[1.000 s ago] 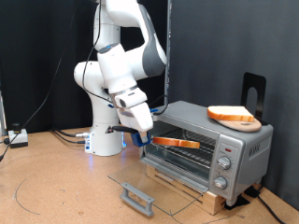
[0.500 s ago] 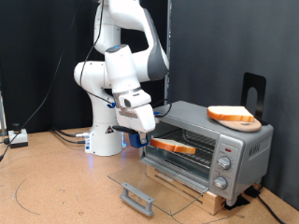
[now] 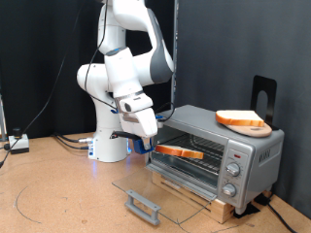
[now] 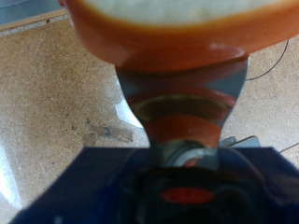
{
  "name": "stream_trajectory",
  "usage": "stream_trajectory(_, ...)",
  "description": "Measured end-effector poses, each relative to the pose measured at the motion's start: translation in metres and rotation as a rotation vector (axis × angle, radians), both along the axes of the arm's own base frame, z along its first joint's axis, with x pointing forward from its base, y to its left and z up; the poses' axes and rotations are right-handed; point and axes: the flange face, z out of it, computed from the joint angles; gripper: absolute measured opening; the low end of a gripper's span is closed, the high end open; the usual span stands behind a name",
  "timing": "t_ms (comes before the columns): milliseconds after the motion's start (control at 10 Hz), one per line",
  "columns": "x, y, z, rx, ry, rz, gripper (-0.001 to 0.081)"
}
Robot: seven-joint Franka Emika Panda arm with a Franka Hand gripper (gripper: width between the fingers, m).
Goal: Make a piece of toast with the oven
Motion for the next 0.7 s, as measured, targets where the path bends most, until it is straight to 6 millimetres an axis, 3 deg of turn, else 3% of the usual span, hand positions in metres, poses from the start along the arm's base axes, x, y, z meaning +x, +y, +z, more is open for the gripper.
stream_trajectory(400, 0.009, 0.019, 0.009, 0.041, 0.014, 0.044, 0.0396)
stream_trajectory(700, 0.006, 0.032, 0.017, -0.035, 0.015, 0.062, 0.0396)
